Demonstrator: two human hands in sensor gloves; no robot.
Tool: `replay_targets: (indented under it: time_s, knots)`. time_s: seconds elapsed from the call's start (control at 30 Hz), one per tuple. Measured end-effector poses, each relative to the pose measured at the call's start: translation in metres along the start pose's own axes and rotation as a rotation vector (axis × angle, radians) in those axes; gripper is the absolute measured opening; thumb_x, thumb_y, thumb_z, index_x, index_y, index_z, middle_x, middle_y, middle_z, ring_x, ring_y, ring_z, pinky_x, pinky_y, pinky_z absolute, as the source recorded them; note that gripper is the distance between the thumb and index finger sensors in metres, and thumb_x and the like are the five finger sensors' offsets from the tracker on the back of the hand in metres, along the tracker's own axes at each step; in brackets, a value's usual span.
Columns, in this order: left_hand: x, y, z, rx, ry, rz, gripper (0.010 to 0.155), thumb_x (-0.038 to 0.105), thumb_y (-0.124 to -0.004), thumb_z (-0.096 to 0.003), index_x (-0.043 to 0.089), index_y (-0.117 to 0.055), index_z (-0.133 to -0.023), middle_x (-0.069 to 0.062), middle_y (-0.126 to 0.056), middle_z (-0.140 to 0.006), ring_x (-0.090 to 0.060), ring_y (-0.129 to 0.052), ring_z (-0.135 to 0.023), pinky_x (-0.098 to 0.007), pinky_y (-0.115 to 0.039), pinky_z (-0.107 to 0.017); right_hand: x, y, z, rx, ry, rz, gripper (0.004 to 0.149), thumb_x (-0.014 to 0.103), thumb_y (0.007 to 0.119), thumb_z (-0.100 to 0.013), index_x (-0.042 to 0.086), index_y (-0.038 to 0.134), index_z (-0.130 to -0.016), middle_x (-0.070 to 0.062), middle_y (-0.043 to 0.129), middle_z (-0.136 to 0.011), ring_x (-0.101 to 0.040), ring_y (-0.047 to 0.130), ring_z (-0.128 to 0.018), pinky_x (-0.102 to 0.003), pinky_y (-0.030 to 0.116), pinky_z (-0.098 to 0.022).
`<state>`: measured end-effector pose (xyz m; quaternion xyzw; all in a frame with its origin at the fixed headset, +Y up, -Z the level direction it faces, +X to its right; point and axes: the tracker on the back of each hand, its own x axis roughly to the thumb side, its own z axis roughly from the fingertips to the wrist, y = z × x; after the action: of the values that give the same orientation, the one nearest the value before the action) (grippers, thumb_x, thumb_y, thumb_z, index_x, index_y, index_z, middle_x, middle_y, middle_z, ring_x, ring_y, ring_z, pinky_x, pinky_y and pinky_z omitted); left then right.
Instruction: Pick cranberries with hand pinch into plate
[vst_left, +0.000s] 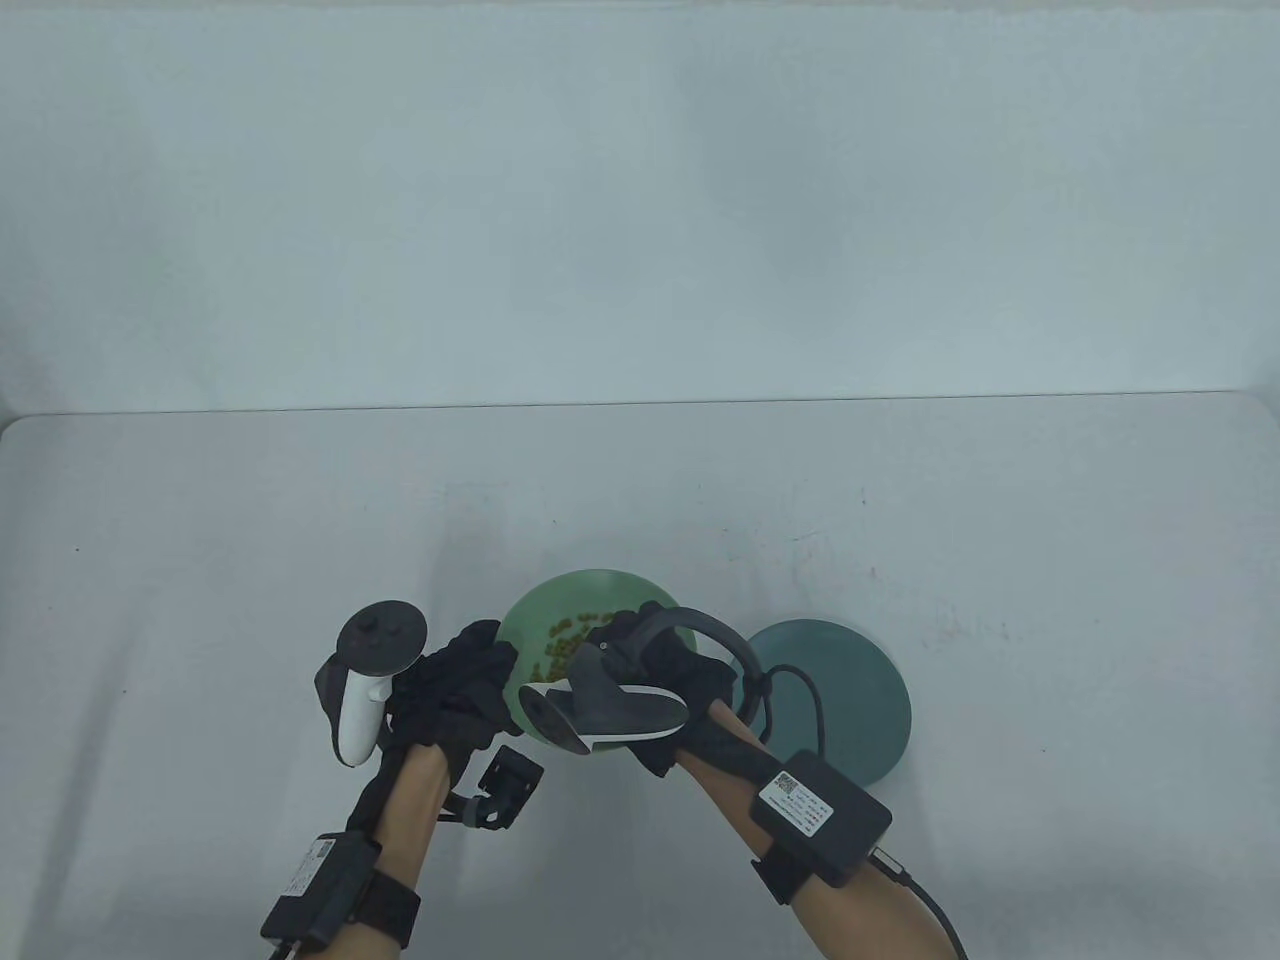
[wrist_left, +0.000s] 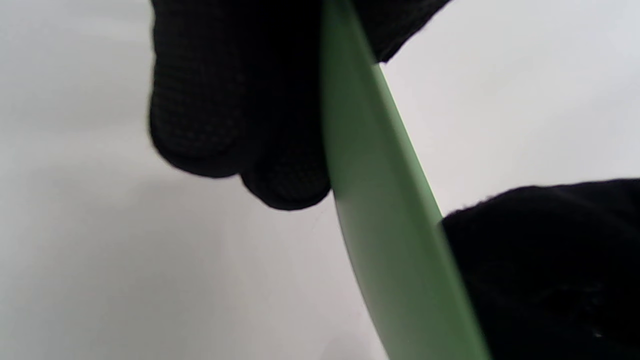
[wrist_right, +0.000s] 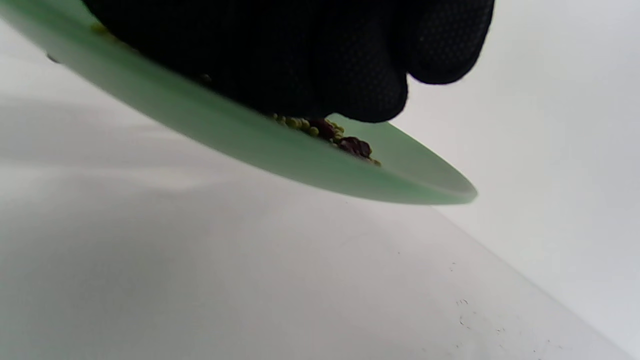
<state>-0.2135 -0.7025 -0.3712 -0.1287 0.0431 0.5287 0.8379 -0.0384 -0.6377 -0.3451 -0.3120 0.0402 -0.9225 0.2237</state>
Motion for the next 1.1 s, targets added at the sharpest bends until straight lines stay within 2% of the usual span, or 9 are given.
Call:
replay_targets:
  time_s: [0.3,0.47,0.6,0.8,1.1]
  knots:
    - [-0.001,0.001,0.0,0.008,0.004,-0.013,0.052,0.019,-0.066,-0.0588,-0.006,-0.057,-0.104,-0.02,-0.086,-0.08,-0.023,-0.11,-0.046,-0.03,-0.097,-0.035,-0.014,-0.021,0.005,-0.032,0.029,0.012,0.048,0.054,0.074,-0.051,0.022,0.086,-0.083,0.004,0.095,-0.068,-0.013,0.097,-0.061,-0.046,0.08,-0.063]
    - [-0.002,0.001,0.0,0.014,0.012,-0.017,0.053,0.019,-0.066,-0.0588,-0.006,-0.057,-0.104,-0.02,-0.086,-0.08,-0.023,-0.11,-0.046,-0.03,-0.097,-0.035,-0.036,-0.029,0.014,-0.044,0.082,0.003,0.048,0.054,0.074,-0.051,0.021,0.086,-0.083,0.004,0.095,-0.068,-0.013,0.096,-0.06,-0.046,0.08,-0.063]
    - [-0.002,0.003,0.0,0.021,0.016,-0.029,0.053,0.019,-0.066,-0.0587,-0.006,-0.057,-0.104,-0.02,-0.086,-0.08,-0.023,-0.11,-0.046,-0.03,-0.097,-0.035,-0.062,-0.026,0.028,-0.033,0.148,-0.004,0.047,0.054,0.074,-0.051,0.022,0.086,-0.083,0.004,0.095,-0.068,-0.013,0.097,-0.061,-0.046,0.08,-0.063]
    - [-0.003,0.003,0.001,0.027,0.02,-0.035,0.052,0.02,-0.066,-0.0588,-0.006,-0.057,-0.104,-0.02,-0.086,-0.08,-0.023,-0.11,-0.046,-0.03,-0.097,-0.035,-0.097,0.002,0.05,0.027,0.243,-0.045,0.048,0.054,0.074,-0.051,0.021,0.086,-0.084,0.003,0.095,-0.068,-0.013,0.096,-0.061,-0.046,0.08,-0.063]
    - [-0.002,0.004,0.0,0.026,0.016,-0.03,0.052,0.02,-0.066,-0.0588,-0.006,-0.057,-0.104,-0.02,-0.086,-0.08,-0.023,-0.11,-0.046,-0.03,-0.097,-0.035,-0.121,0.076,0.069,0.171,0.346,-0.124,0.047,0.054,0.074,-0.051,0.022,0.085,-0.084,0.003,0.095,-0.069,-0.014,0.096,-0.061,-0.046,0.08,-0.063]
